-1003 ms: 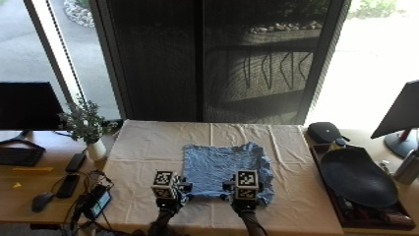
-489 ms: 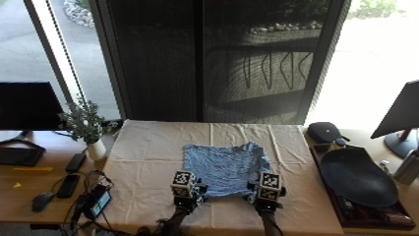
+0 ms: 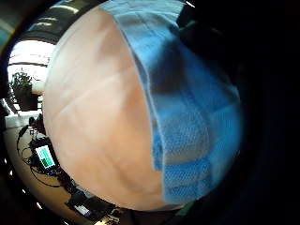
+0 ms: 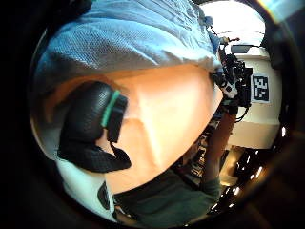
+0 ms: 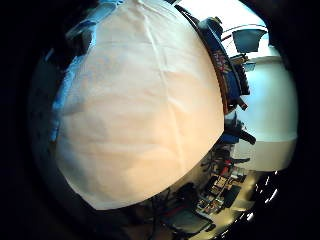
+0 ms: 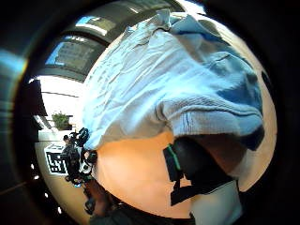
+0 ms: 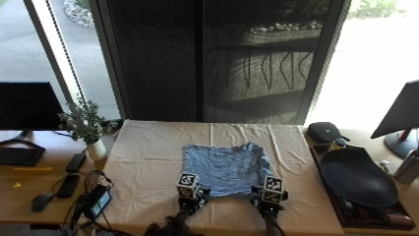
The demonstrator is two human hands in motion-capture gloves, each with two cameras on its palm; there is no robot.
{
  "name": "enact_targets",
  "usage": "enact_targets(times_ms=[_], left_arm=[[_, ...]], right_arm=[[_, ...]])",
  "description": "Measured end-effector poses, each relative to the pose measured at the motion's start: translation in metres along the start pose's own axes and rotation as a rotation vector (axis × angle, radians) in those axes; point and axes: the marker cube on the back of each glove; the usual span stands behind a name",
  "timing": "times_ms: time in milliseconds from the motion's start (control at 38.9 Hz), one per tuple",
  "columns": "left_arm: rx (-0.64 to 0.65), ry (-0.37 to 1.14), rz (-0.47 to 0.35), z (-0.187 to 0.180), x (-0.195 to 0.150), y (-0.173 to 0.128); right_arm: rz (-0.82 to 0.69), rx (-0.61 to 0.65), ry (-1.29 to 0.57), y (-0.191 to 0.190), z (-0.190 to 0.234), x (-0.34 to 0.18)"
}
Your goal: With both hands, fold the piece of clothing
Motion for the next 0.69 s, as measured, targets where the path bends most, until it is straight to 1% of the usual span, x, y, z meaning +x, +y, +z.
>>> enact_targets(times_ms=[51,129,231,283,360,386,411,463,514,617,694], left_arm=[[0.02,0.004,0.002,0.012,-0.001,-0.009],[0.018,0.017,0.007,0.031,-0.001,-0.019],[0.101,-0.048,0.021,0.028,0.001,-0.024],[0.132,-0.079,0.026,0.021,0.003,-0.021],[0.148,-0.113,0.036,0.012,0.004,-0.017],[0.154,-0.119,0.04,0.011,0.003,-0.017],[0.159,-0.122,0.044,0.01,0.003,-0.018],[0.154,-0.12,0.051,0.008,0.001,-0.017],[0.121,-0.111,0.066,0.003,-0.002,-0.012],[-0.027,-0.108,0.123,-0.017,-0.009,0.008],[-0.145,-0.101,0.18,-0.035,-0.011,0.017]], right_arm=[[-0.014,-0.005,0.004,-0.001,0.004,-0.003],[-0.04,0.012,0.02,-0.005,0.01,-0.007],[-0.039,0.081,0.088,0.0,0.003,-0.012],[-0.033,0.143,0.121,0.002,-0.004,-0.014],[-0.049,0.313,0.114,-0.006,-0.024,-0.019],[-0.055,0.347,0.111,-0.008,-0.028,-0.02],[-0.058,0.338,0.116,-0.005,-0.029,-0.018],[-0.067,0.251,0.131,0.006,-0.028,-0.012],[-0.107,0.18,0.137,0.013,-0.033,-0.007],[-0.23,0.018,0.124,0.022,-0.057,-0.001],[-0.293,-0.086,0.103,0.021,-0.073,-0.001]])
